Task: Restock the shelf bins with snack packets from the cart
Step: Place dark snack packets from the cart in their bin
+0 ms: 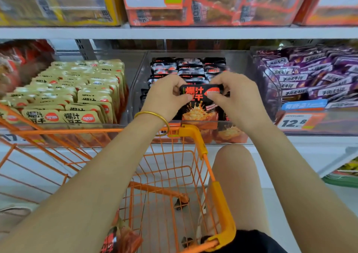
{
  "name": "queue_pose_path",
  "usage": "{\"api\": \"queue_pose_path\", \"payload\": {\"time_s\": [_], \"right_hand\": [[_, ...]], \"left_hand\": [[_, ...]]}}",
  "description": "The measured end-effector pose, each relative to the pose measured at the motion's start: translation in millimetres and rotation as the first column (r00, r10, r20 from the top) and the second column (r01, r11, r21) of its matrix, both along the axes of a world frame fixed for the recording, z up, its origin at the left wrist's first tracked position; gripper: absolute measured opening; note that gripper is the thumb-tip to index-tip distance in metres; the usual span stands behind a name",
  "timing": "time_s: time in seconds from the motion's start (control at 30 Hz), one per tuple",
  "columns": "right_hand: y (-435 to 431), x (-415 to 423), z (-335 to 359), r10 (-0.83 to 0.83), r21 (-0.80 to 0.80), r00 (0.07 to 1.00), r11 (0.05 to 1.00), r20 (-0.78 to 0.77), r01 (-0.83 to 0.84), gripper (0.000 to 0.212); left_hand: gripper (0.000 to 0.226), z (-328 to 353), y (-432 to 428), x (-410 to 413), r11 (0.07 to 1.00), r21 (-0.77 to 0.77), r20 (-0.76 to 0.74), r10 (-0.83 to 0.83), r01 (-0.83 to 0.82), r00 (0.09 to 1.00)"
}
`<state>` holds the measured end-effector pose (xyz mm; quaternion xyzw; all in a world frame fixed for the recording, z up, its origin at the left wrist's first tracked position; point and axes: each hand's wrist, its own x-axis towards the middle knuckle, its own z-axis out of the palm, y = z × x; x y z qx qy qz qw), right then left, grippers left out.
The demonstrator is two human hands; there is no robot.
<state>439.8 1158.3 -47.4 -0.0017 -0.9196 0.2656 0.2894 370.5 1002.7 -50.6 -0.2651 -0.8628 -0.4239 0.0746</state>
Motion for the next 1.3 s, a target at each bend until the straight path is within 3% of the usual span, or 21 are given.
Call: {"api": "queue_pose_path", "payload": {"time_s": [0.2, 0.43, 0.6, 0.7, 0.77, 0.83, 0.9, 0.97, 1.03, 1.1, 1.2, 1.3], "right_hand": [[5, -9, 1, -0.089, 0.233, 0.972, 0.972, 0.217, 0.037, 0.024], [-1, -13, -12, -0.162, 0.450, 0.925, 0.893, 0.343, -0.011, 0.023], [-9, -5, -13, -0.245, 0.558, 0.932, 0.828, 0.268, 0.057, 0.025], [-14, 5, -8, -0.224, 0.449, 0.965, 0.882, 0.136, 0.141, 0.021], [-29, 12, -6, -0.120, 0.336, 0.993, 0.935, 0.005, 0.112, 0.014], [-54, 15, -11, 0.043, 0.292, 0.996, 0.954, 0.085, -0.066, 0.008], [-87, 11, -24, 0.216, 0.268, 0.909, 0.908, 0.356, -0.321, 0.008], [-123, 0, -42, 0.298, 0.267, 0.742, 0.800, 0.601, -0.537, 0.012], [-159, -13, -65, 0.311, 0.214, 0.542, 0.681, 0.781, -0.700, 0.020], [-191, -24, -97, 0.249, 0.130, 0.355, 0.626, 0.901, -0.769, 0.033], [-223, -32, -143, 0.171, 0.049, 0.222, 0.677, 0.960, -0.734, 0.035], [-236, -32, -178, 0.212, -0.034, 0.234, 0.805, 0.949, -0.592, 0.030]], "left_hand": [[0.020, -4, 5, 2, 0.932, -0.327, -0.153, 0.109, -0.154, 0.982], [0.025, -16, 10, 8, 0.804, -0.577, -0.143, 0.072, -0.142, 0.987], [0.022, -24, 1, 8, 0.863, -0.491, -0.171, 0.039, -0.119, 0.985], [0.017, -26, -24, 15, 0.949, -0.271, -0.301, 0.074, -0.160, 0.951], [0.012, -26, -52, 22, 0.976, -0.166, -0.350, 0.077, -0.142, 0.934], [0.007, -26, -85, 33, 0.981, -0.192, -0.154, 0.008, -0.038, 0.988], [0.007, -30, -117, 40, 0.926, -0.368, 0.173, -0.022, 0.085, 0.985], [0.013, -43, -144, 36, 0.755, -0.620, 0.368, 0.040, 0.214, 0.929], [0.020, -63, -163, 31, 0.593, -0.753, 0.469, 0.179, 0.286, 0.865], [0.024, -83, -178, 26, 0.475, -0.822, 0.484, 0.291, 0.314, 0.825], [0.028, -101, -194, 23, 0.370, -0.851, 0.502, 0.369, 0.372, 0.782], [0.027, -102, -199, 20, 0.397, -0.864, 0.460, 0.373, 0.309, 0.806]]}}
